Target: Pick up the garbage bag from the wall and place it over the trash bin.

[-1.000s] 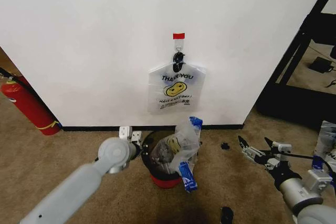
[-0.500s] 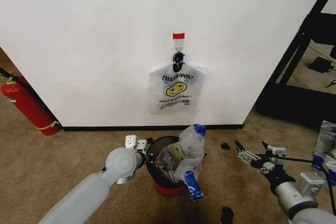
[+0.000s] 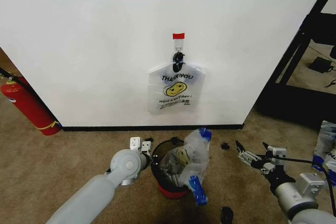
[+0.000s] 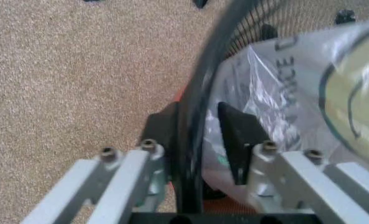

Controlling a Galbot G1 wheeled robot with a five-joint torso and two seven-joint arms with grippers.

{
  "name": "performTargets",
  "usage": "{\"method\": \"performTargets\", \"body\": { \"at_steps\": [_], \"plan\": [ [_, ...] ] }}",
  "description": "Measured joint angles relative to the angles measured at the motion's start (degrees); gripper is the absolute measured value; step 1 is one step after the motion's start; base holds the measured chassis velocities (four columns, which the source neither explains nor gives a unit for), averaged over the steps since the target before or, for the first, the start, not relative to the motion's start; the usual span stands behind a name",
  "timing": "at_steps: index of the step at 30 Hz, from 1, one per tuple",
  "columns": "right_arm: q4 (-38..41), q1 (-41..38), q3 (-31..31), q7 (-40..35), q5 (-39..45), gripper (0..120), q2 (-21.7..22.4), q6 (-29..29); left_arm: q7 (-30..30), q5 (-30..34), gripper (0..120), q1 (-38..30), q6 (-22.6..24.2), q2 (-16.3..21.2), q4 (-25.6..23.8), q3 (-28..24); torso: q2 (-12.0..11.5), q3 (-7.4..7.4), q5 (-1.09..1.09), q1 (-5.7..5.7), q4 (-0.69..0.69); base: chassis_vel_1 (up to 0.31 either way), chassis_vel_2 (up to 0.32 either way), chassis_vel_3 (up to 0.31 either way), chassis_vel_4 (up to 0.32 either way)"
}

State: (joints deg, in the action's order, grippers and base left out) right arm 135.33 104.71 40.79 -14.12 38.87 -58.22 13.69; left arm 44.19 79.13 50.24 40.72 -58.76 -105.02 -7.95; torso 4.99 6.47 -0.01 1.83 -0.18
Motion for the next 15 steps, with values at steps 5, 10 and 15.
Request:
{"method": "performTargets", "body": {
  "at_steps": [5, 10, 15],
  "plan": [
    [0.17, -0.02, 0.02, -0.07, 0.03, 100, 0.03, -0.01, -0.52, -0.67, 47, 0.34, 0.63, 1.20, -1.50, 0.24, -0.01, 0.00, 0.00, 0.00, 0.00, 0.000, 0.000, 0.000, 0.000],
    [0.21, -0.23, -0.19, -0.09, -0.02, 100, 0.15, 0.22, -1.82, -3.21, 66, 0.86, 1.01, 4.27, -5.25, 1.90, -0.01, 0.00, 0.00, 0.00, 0.00, 0.000, 0.000, 0.000, 0.000],
    [-1.13, 0.03, -0.54, 0.39, -1.45, 100, 0.49, 0.69, -4.68, -8.24, 83, 3.63, 0.09, 7.38, -10.89, 5.54, -0.01, 0.00, -0.01, 0.00, 0.00, 0.000, 0.000, 0.000, 0.000]
  ]
}}
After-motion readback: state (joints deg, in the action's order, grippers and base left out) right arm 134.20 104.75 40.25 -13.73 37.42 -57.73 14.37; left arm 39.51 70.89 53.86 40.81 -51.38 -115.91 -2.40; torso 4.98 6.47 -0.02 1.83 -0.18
